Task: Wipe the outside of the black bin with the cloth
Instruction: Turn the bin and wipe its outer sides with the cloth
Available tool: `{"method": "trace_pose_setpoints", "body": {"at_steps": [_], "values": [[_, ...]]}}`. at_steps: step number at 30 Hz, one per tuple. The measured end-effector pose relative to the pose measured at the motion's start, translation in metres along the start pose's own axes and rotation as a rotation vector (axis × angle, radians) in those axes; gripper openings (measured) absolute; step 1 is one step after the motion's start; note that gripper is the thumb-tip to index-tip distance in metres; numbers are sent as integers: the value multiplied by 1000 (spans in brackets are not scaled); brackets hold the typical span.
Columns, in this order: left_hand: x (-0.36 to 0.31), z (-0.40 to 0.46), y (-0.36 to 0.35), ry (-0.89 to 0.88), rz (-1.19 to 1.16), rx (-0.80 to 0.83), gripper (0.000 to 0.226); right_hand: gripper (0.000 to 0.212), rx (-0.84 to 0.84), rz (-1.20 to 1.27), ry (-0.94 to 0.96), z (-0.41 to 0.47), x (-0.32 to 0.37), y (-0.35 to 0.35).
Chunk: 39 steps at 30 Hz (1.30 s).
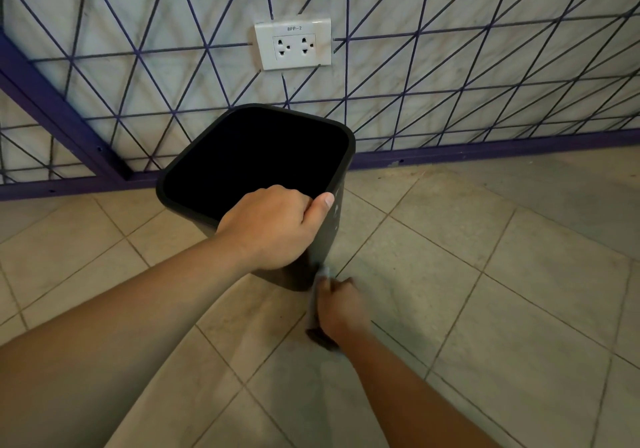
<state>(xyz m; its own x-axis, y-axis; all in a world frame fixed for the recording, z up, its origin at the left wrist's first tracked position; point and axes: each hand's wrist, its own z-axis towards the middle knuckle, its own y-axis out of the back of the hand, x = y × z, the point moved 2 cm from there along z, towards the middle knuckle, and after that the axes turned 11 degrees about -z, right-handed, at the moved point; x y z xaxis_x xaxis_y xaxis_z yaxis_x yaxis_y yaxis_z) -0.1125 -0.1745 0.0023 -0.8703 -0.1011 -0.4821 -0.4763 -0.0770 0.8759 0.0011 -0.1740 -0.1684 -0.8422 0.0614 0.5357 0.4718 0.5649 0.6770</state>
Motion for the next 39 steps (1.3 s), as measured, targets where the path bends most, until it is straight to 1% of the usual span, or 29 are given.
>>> {"method": "trace_pose_setpoints", "body": {"at_steps": [2, 4, 6, 7, 9, 11, 13, 15, 17, 19, 21, 23, 25, 27, 29, 30, 32, 34, 35, 37, 39], "values": [[-1, -2, 0, 8, 2, -6, 62, 55, -131, 101, 35, -5, -8, 14], [-2, -4, 1, 17, 20, 15, 61, 39, -225, 227, 101, -9, -13, 36], [-1, -4, 2, 19, 35, 60, 52, 21, -221, 282, 201, -9, -14, 55], [0, -3, 2, 28, 9, 92, 44, 20, -194, 275, 256, -10, -13, 63], [2, -3, 2, 65, -107, 166, 34, 35, -144, 273, 349, -10, -15, 77], [2, -4, 5, 112, -204, 229, 37, 45, -100, 340, 441, -10, -16, 89], [3, -7, 9, 144, -255, 267, 40, 56, -61, 457, 544, -9, -15, 99], [5, -10, 10, 150, -267, 261, 35, 63, -63, 612, 610, -4, -9, 107], [8, -13, 9, 144, -254, 228, 27, 58, -103, 802, 566, 4, 0, 109], [10, -13, 6, 143, -250, 203, 24, 47, -172, 994, 445, 13, 10, 104], [12, -13, 4, 148, -256, 198, 25, 36, -220, 1117, 318, 21, 21, 95], [14, -12, 3, 146, -278, 195, 21, 25, -238, 1174, 205, 26, 28, 81], [15, -11, 2, 129, -292, 186, 13, 18, -270, 1228, 117, 30, 33, 68], [17, -10, 1, 126, -289, 175, 11, 15, -358, 1219, 70, 33, 37, 57], [18, -9, 1, 143, -302, 175, 15, 9, -470, 1176, 52, 31, 48, 54], [18, -9, 1, 151, -312, 178, 20, 11, -511, 1175, 46, 29, 55, 54], [17, -8, 2, 156, -312, 180, 26, 23, -578, 1139, 72, 23, 68, 56], [15, -8, 2, 142, -295, 177, 24, 32, -573, 1065, 209, 13, 78, 58], [14, -7, 2, 131, -292, 176, 23, 41, -532, 1014, 295, 10, 82, 57], [13, -8, 2, 109, -279, 174, 22, 53, -425, 992, 415, 7, 83, 52], [15, -8, 3, 99, -266, 166, 25, 71, -316, 1037, 454, 10, 78, 45]]}}
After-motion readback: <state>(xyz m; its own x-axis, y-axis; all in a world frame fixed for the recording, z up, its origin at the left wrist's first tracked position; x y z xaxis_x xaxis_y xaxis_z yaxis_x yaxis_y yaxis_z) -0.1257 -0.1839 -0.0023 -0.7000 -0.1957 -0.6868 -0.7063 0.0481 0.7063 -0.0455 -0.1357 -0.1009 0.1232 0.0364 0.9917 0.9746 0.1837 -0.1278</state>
